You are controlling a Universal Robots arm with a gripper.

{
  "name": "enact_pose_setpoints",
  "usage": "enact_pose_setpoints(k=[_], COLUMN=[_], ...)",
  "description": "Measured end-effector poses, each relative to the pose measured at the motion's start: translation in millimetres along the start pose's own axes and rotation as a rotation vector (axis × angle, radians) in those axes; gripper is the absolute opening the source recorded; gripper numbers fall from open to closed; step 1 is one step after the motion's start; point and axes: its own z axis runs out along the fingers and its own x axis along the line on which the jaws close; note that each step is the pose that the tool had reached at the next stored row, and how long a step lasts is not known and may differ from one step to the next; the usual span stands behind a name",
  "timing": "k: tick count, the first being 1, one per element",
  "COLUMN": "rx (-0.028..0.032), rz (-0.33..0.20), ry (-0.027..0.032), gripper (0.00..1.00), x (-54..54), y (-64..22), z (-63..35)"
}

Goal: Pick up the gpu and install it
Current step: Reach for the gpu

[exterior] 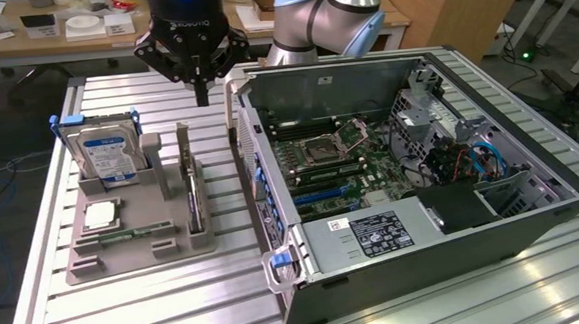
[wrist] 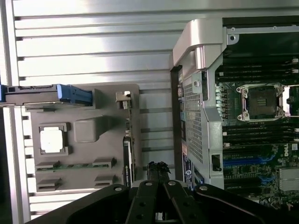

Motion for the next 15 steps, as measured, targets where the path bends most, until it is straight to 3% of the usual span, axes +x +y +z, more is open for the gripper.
enact_pose_setpoints(k=[15], rx=[0.0001], rz=[0.0], ry=[0.0001], gripper=[0.1], x=[14.0], y=[-1.1], z=[-0.4])
